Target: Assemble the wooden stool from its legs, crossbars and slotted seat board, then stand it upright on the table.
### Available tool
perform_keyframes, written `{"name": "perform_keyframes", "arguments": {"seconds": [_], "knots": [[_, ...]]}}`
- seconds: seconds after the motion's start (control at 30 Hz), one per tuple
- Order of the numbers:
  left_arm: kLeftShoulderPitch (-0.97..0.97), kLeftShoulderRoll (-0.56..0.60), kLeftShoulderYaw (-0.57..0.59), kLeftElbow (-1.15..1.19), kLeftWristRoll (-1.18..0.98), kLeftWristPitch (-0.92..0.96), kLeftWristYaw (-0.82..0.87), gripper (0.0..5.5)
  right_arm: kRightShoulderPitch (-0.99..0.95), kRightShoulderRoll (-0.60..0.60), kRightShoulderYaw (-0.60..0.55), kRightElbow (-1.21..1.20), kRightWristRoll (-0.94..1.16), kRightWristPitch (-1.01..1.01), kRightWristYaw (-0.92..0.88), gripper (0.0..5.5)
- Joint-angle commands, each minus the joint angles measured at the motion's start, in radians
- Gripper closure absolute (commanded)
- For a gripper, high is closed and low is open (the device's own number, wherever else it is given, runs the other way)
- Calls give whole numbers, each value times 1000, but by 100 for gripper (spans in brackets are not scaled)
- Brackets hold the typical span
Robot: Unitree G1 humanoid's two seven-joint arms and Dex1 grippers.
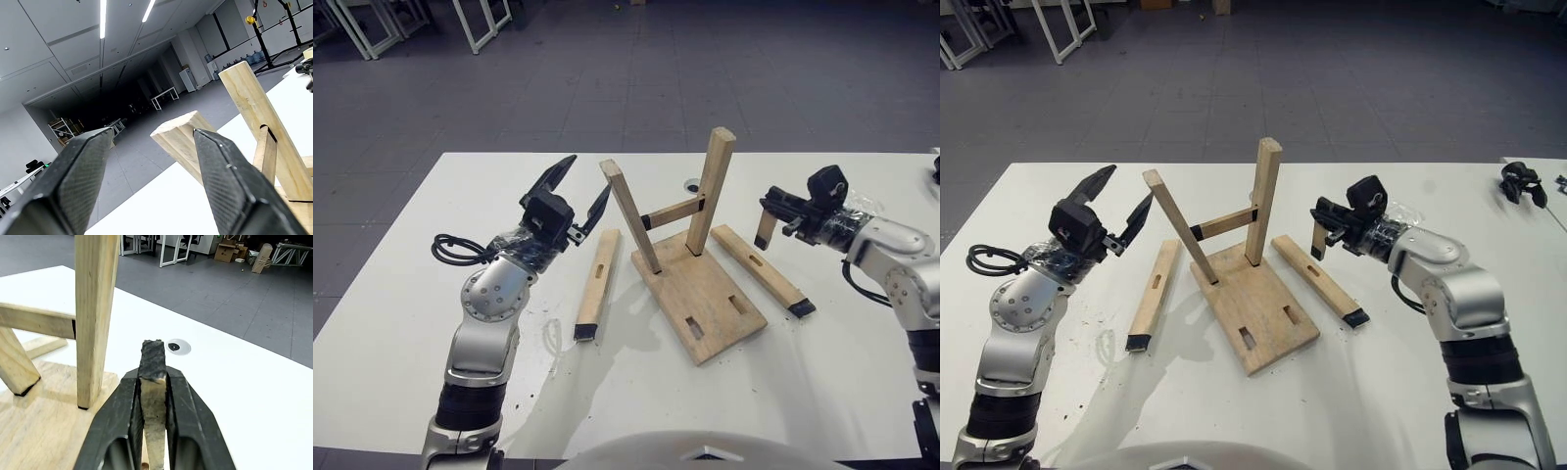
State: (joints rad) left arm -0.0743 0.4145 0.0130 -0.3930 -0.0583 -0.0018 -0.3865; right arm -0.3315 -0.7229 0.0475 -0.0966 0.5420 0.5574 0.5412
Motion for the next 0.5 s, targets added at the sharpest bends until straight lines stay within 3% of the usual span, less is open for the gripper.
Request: {"name": "perform_keyframes", "arguments": {"seconds": [0.03,0.5], "knots": [[-8,2,-2,6,11,5,-3,247,16,25,-8,12,-35,2,18,508],[4,-11,4,13,4,13,9,247,159,119,-54,137,-133,7,-28,508]]}}
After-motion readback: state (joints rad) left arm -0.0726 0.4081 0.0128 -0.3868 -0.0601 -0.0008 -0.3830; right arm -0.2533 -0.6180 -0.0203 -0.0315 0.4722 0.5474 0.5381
